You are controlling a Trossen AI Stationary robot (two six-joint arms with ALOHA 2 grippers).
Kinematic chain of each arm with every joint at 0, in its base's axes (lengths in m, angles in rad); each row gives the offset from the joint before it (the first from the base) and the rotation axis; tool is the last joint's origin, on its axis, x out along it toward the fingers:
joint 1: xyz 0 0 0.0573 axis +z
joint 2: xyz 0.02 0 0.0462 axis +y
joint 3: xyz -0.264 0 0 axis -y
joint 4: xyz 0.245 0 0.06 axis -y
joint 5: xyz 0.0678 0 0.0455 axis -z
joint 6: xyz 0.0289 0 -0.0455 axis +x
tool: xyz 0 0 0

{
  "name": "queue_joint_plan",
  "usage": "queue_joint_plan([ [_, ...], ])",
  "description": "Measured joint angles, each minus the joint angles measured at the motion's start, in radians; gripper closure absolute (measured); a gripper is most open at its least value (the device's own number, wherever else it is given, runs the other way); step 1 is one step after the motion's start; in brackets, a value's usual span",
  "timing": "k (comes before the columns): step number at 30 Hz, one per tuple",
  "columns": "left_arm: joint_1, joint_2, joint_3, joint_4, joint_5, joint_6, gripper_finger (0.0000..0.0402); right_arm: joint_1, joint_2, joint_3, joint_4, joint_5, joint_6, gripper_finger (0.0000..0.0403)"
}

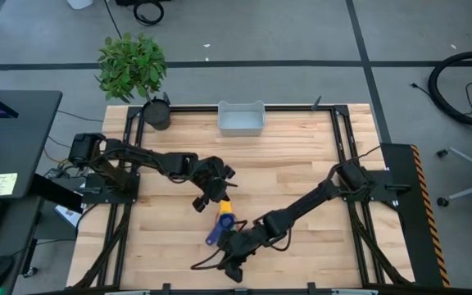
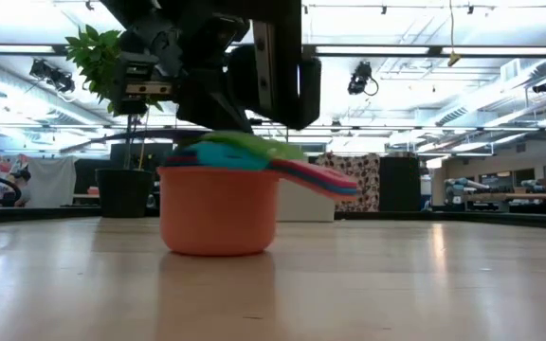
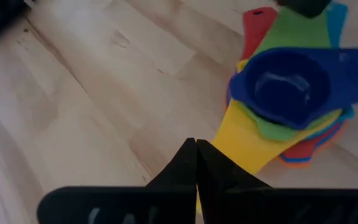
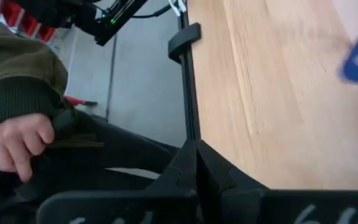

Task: Nest measuring cups in basket
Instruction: Adjust the stacked measuring cups on the table

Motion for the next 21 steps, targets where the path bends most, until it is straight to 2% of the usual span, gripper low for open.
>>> queue_joint_plan([
  [9,0.014,0.000,0.000,-0.051,-0.005,-0.004,0.0401,0.011,-0.018,0.099,-0.282,0.067,-0.002,0.0403],
  [14,0.017,-0.043,-0.001,-0.173,-0.157,-0.049,0.0401,0.021,-0.066,0.146,-0.543,0.156,-0.038,0.0403],
  [18,0.036,-0.096,0.000,-0.269,-0.169,-0.232,0.0401,0.027,-0.114,0.149,-0.750,0.282,0.049,0.0403],
  [21,0.037,-0.115,0.000,-0.339,-0.170,-0.412,0.0401,0.024,-0.118,0.146,-0.873,0.319,0.116,0.0402],
])
